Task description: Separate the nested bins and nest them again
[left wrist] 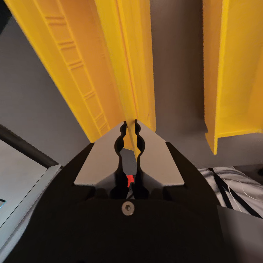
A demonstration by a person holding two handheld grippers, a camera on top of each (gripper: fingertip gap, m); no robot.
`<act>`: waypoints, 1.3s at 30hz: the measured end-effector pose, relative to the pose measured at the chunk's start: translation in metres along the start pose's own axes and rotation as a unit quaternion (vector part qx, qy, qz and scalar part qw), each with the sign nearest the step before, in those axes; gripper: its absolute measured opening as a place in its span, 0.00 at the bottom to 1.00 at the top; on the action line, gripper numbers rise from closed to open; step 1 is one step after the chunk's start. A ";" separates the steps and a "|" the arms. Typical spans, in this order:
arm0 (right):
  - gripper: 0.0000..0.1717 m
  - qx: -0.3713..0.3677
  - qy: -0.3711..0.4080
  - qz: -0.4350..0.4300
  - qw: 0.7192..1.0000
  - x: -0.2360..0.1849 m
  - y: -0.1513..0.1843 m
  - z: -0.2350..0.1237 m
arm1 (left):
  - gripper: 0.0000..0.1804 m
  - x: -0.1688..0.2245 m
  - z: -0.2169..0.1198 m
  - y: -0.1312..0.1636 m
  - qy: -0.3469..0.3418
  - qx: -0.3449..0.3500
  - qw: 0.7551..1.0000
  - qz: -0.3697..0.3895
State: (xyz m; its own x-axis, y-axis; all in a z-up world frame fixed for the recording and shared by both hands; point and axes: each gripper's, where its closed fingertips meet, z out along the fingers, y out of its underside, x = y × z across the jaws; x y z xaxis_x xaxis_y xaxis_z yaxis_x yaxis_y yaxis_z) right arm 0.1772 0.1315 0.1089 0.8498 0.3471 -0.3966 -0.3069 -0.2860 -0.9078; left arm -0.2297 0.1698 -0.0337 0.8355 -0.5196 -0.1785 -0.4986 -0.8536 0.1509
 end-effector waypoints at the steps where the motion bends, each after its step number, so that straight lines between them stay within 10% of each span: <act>1: 0.53 -0.001 0.000 0.000 1.000 0.000 0.000 0.000 | 0.08 -0.005 -0.001 -0.001 -0.010 0.003 1.000 -0.002; 6: 0.53 0.005 -0.002 0.005 1.000 0.002 -0.002 -0.003 | 0.43 -0.010 -0.006 0.003 -0.008 0.009 1.000 0.019; 13: 0.53 0.015 -0.002 0.014 1.000 0.008 -0.005 -0.007 | 0.32 -0.015 -0.061 -0.014 0.032 0.230 0.972 0.047; 16: 0.53 0.015 0.001 0.019 1.000 0.012 -0.005 -0.007 | 0.33 -0.020 -0.131 -0.008 0.068 0.427 0.901 0.045; 20: 0.52 0.011 0.010 0.020 1.000 0.017 -0.002 -0.005 | 0.40 -0.044 -0.209 0.045 0.033 0.661 0.748 0.045; 23: 0.52 0.008 0.016 0.021 1.000 0.021 -0.001 -0.003 | 0.40 -0.050 -0.225 0.088 -0.005 0.765 0.641 0.063; 26: 0.52 0.002 0.022 0.021 1.000 0.023 0.002 0.000 | 0.59 -0.045 -0.207 0.100 -0.018 0.800 0.594 0.082; 28: 0.52 -0.004 0.024 0.018 1.000 0.022 0.005 0.003 | 0.50 -0.036 -0.175 0.087 0.039 0.770 0.632 0.080; 32: 0.52 -0.021 0.027 0.012 0.999 0.020 0.012 0.011 | 0.02 -0.024 -0.138 0.057 0.145 0.729 0.662 0.090; 36: 0.52 -0.038 0.028 0.005 0.999 0.020 0.019 0.017 | 0.47 -0.065 -0.072 -0.001 0.098 0.625 0.774 -0.003; 39: 0.52 -0.050 0.032 0.004 0.998 0.022 0.024 0.022 | 0.46 -0.063 -0.024 -0.022 0.141 0.518 0.844 -0.004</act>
State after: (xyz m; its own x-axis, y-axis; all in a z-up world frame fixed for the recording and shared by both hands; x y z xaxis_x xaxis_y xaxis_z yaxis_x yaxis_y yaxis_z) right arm 0.1791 0.1519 0.0759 0.8741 0.2877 -0.3913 -0.2724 -0.3767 -0.8854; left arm -0.2657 0.2216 -0.0028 0.7884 -0.6093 0.0848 -0.3057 -0.5076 -0.8055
